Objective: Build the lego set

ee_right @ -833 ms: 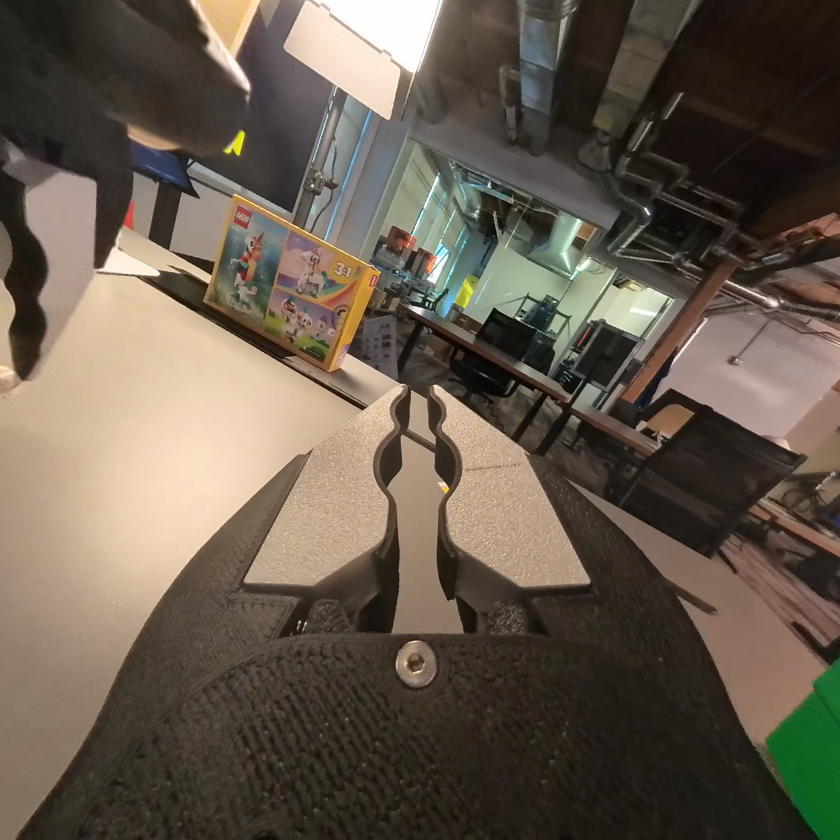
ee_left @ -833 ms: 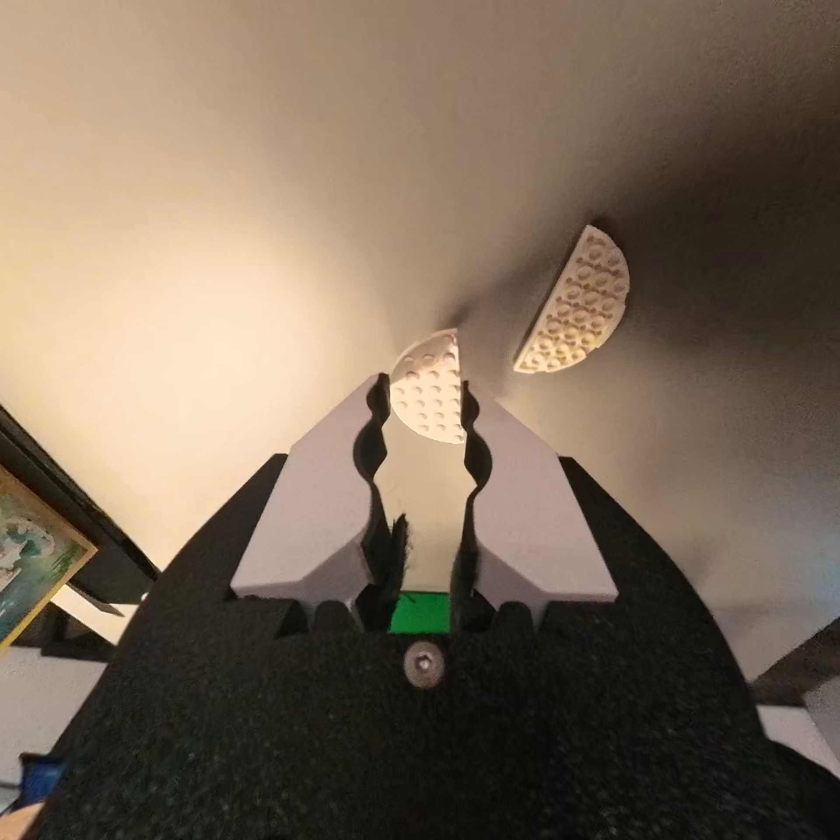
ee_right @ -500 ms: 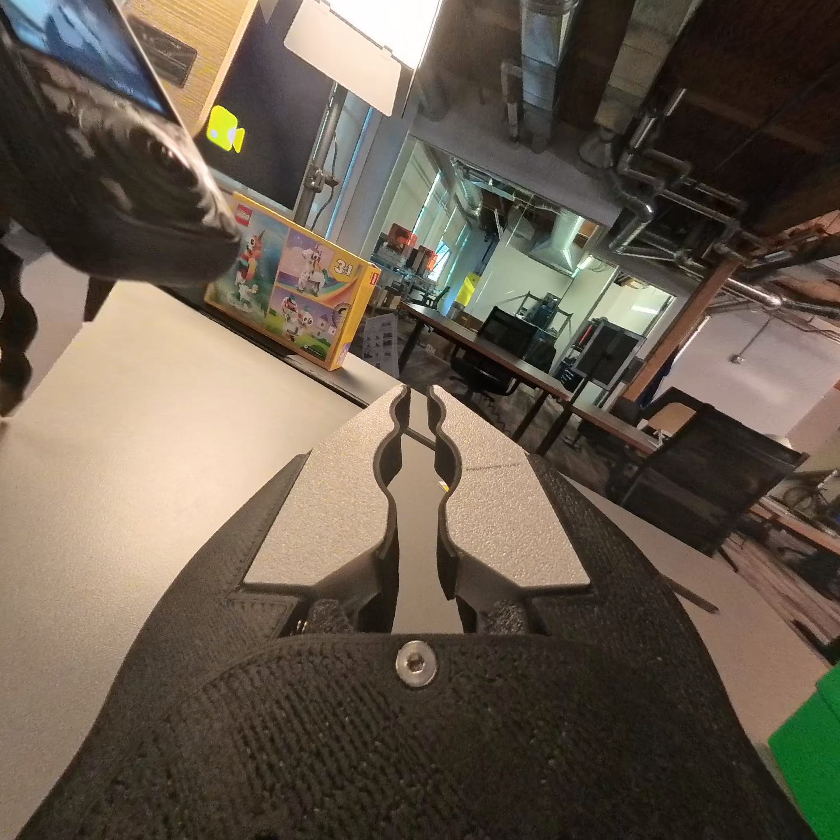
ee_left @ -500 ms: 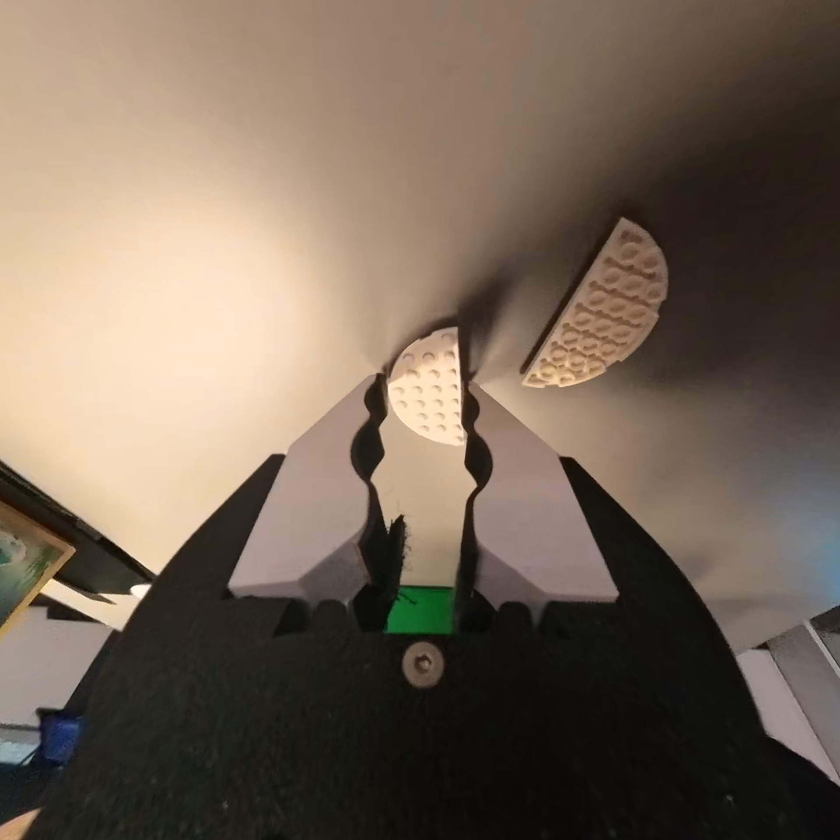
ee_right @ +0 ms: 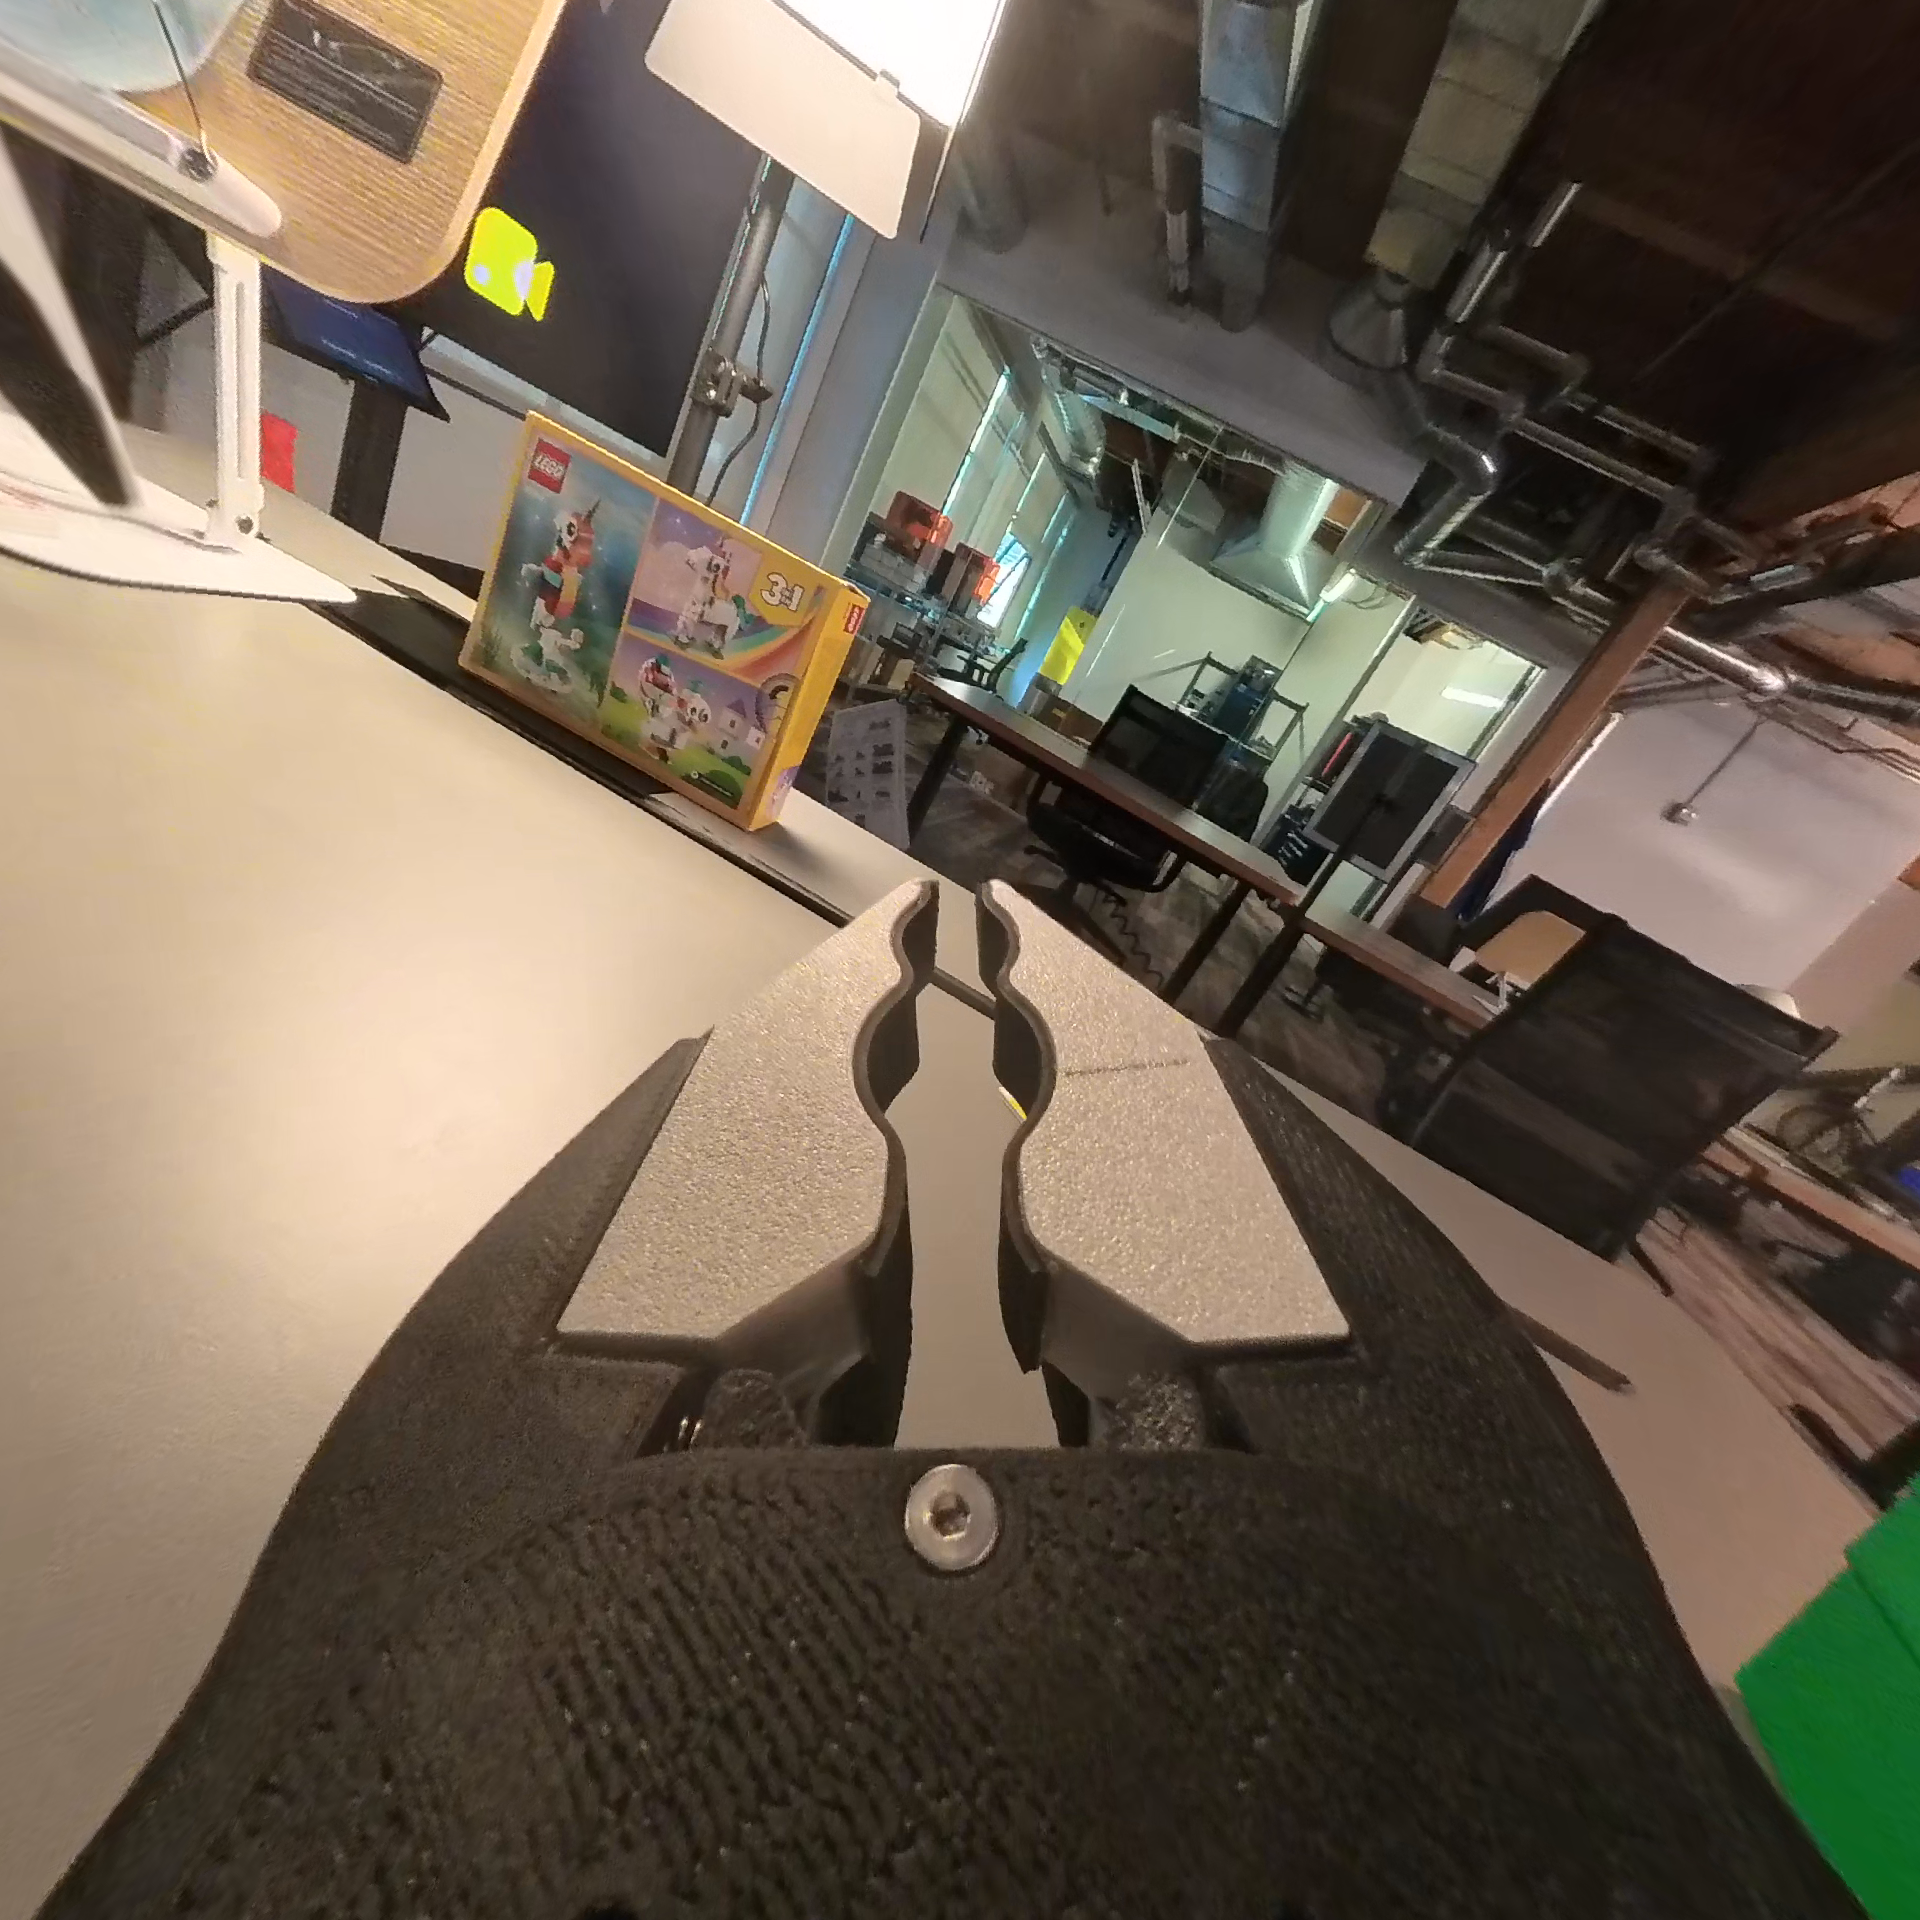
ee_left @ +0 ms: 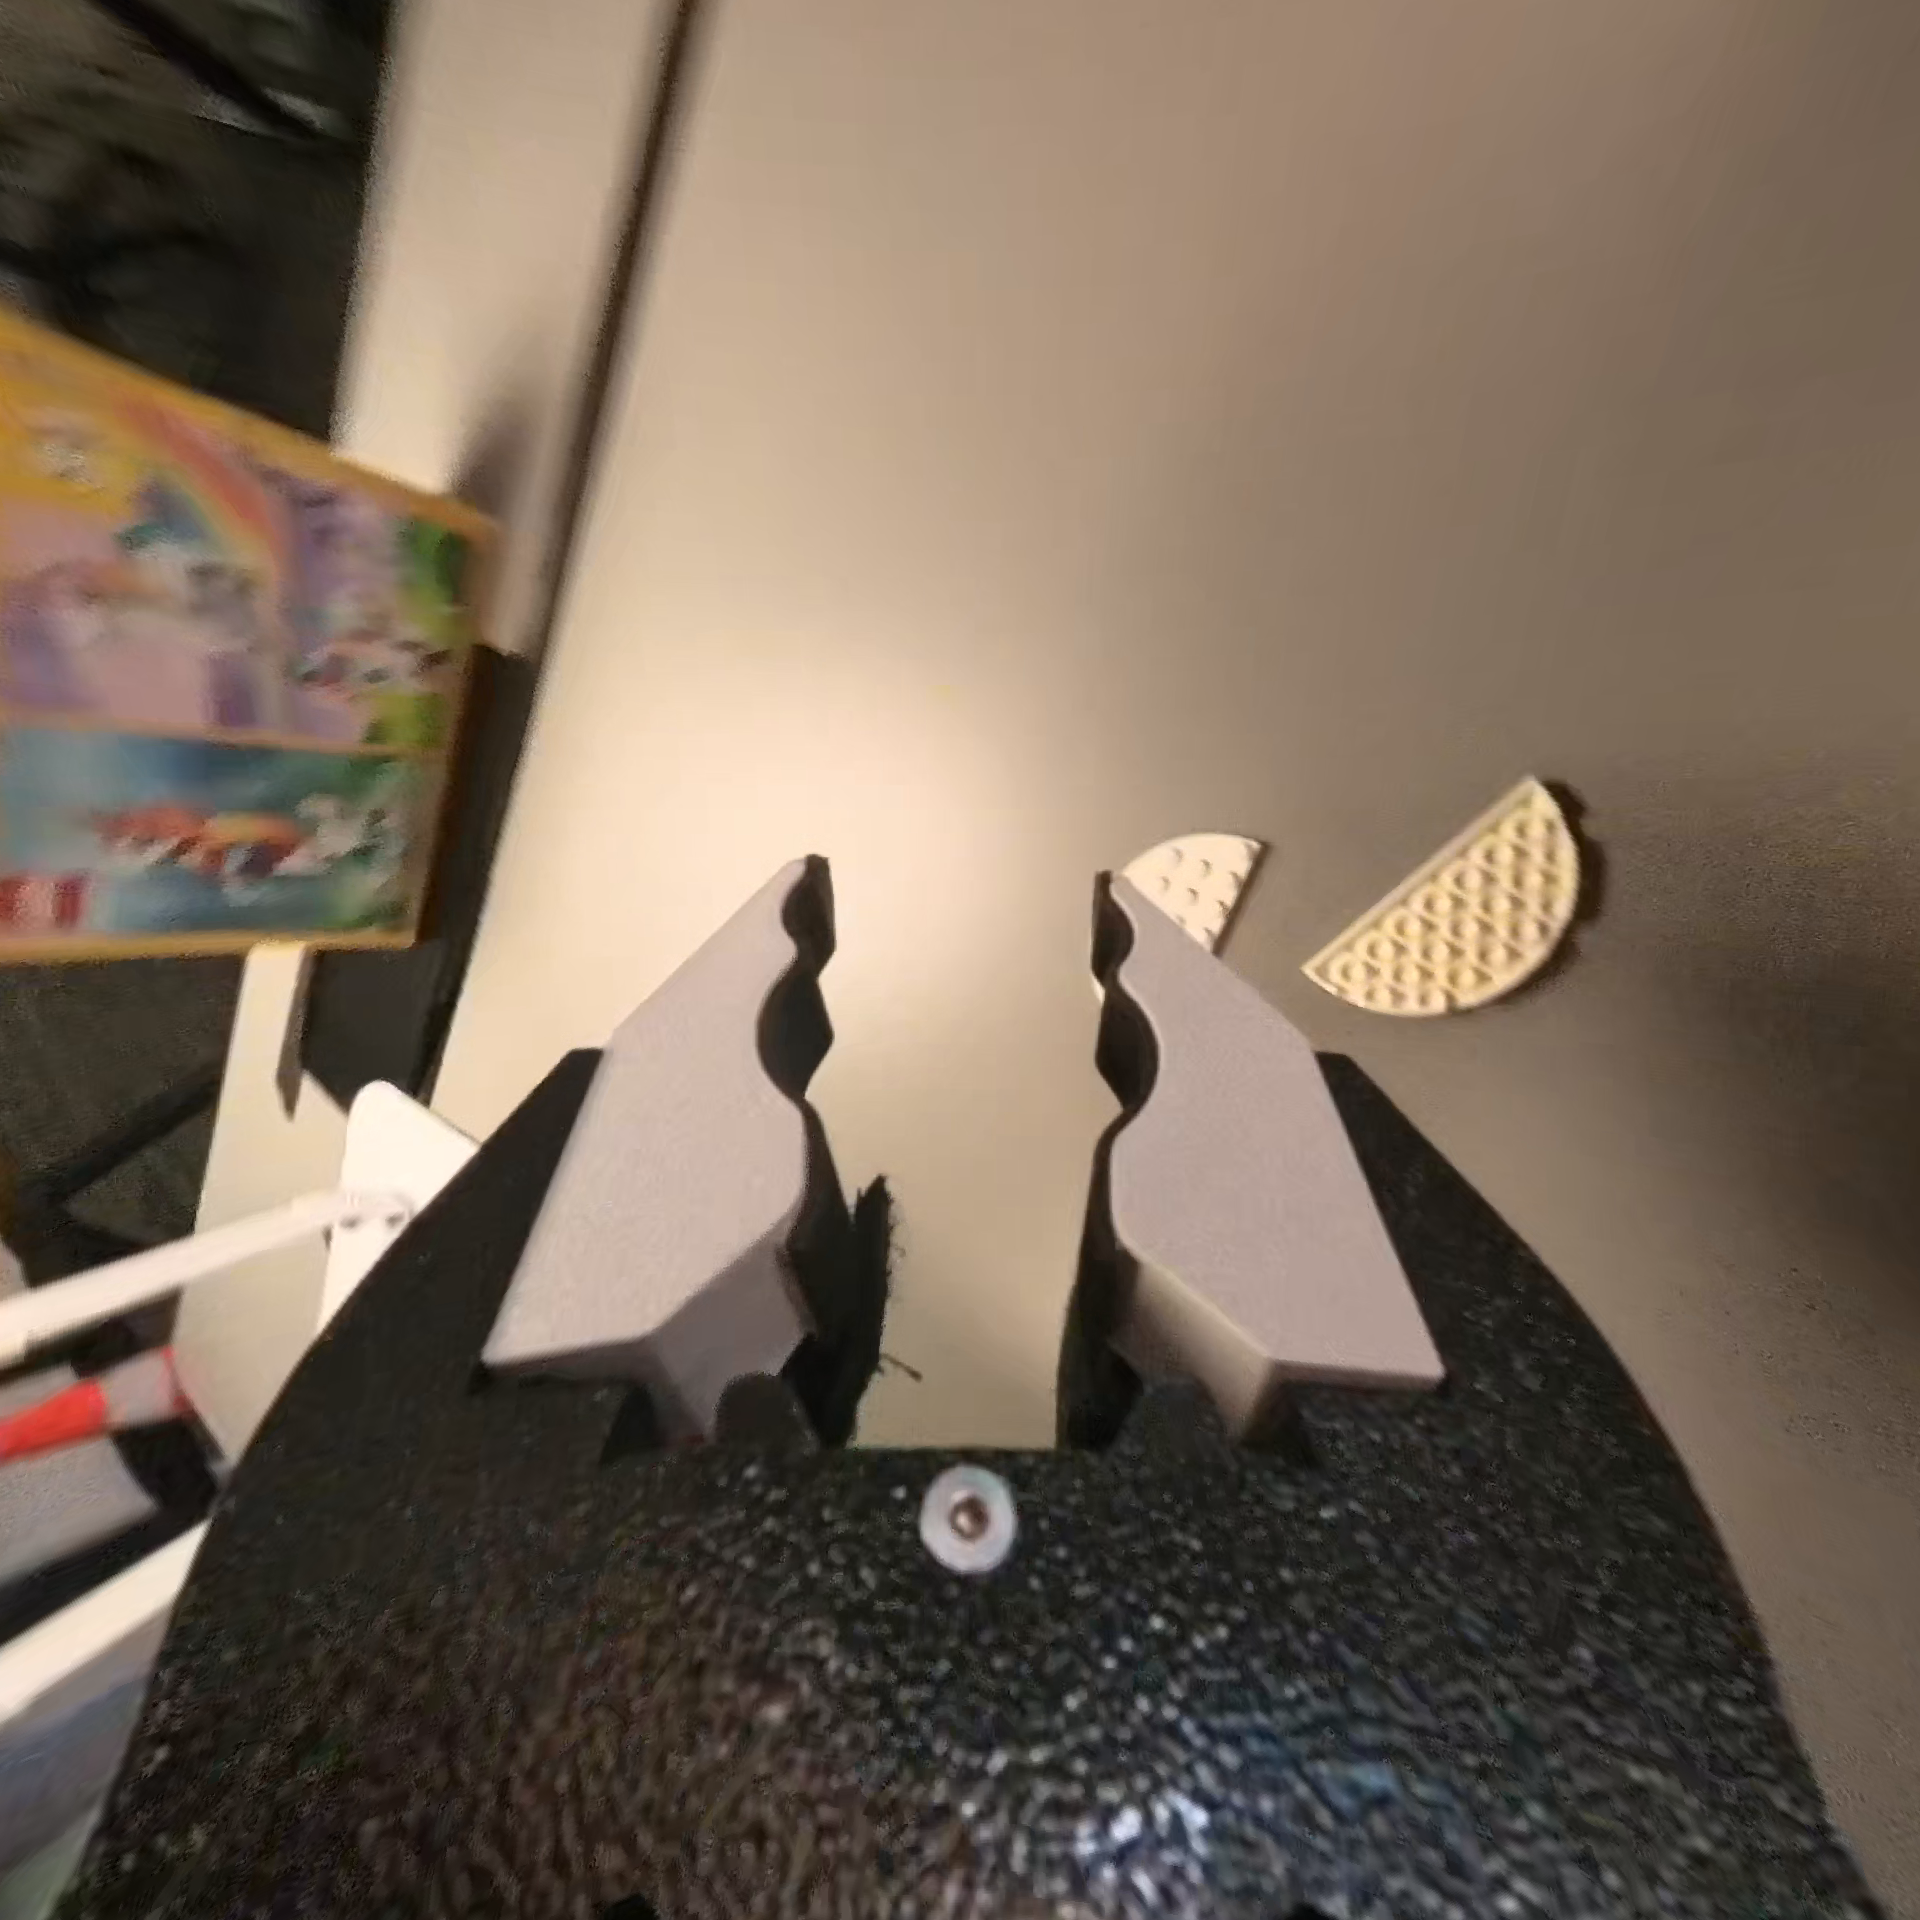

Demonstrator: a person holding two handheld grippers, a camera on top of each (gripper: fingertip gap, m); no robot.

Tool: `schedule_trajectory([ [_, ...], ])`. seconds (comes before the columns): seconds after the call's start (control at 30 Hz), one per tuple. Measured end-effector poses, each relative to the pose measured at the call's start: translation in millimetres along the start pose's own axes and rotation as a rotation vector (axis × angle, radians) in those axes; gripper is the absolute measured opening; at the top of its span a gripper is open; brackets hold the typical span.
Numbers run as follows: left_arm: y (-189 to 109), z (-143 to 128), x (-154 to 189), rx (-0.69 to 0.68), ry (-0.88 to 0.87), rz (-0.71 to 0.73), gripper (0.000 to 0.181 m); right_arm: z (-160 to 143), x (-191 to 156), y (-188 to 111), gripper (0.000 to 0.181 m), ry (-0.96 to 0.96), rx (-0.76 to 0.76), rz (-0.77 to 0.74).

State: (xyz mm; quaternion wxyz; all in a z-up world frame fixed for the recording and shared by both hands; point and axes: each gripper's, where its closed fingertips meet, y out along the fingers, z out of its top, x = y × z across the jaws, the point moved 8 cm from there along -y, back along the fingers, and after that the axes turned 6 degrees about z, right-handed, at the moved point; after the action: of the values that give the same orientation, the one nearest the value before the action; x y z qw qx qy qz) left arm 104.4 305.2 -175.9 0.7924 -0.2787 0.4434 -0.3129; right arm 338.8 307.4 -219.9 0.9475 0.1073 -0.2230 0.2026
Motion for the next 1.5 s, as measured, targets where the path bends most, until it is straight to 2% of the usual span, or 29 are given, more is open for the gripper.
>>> schedule_trajectory([
  [0.03, -5.9, -7.6, -0.6, 0.051, -0.064, 0.060, 0.047, -0.2, 0.2, 0.0, 0.005, -0.002, -0.003, -0.003],
  [0.17, -22.0, -37.8, 13.2, 0.194, -0.207, 0.175, 0.047, -1.6, 1.0, 0.1, 0.005, -0.014, -0.020, -0.020],
  [0.33, -39.6, -52.7, 33.0, 0.436, -0.325, 0.278, 0.045, -3.4, 2.8, -1.6, 0.005, -0.033, -0.053, -0.058],
  [0.5, -38.9, -69.4, 44.4, 0.659, -0.346, 0.424, 0.039, 0.1, 2.1, -6.8, 0.005, -0.054, -0.078, -0.114],
  [0.67, -48.3, -69.5, 45.9, 0.759, -0.354, 0.435, 0.036, 14.6, -13.9, -10.1, 0.005, 0.021, -0.059, -0.142],
  [0.83, -59.9, -71.0, 46.9, 0.866, -0.434, 0.460, 0.046, 35.8, -49.0, -18.0, 0.005, 0.017, -0.036, -0.126],
  [0.93, -61.9, -69.8, 50.8, 0.880, -0.408, 0.464, 0.045, 45.5, -64.8, -24.6, 0.005, 0.067, -0.016, -0.107],
  [1.03, -61.5, -66.9, 55.5, 0.889, -0.391, 0.455, 0.044, 49.4, -75.2, -25.5, 0.005, 0.018, -0.019, -0.075],
  [1.1, -60.2, -65.1, 58.5, 0.891, -0.383, 0.439, 0.044, 48.7, -78.1, -24.4, 0.005, -0.023, -0.026, -0.061],
  [1.33, -64.5, -62.6, 60.9, 0.909, -0.378, 0.412, 0.044, 42.4, -74.2, -22.3, 0.005, 0.036, -0.040, -0.052],
  [1.4, -73.0, -61.4, 59.3, 0.922, -0.368, 0.424, 0.042, 41.6, -73.6, -22.1, 0.005, 0.047, -0.041, -0.049],
  [1.5, -101.8, -55.8, 50.9, 0.982, -0.414, 0.407, 0.042, 42.0, -74.0, -21.9, 0.005, 0.046, -0.037, -0.041],
])
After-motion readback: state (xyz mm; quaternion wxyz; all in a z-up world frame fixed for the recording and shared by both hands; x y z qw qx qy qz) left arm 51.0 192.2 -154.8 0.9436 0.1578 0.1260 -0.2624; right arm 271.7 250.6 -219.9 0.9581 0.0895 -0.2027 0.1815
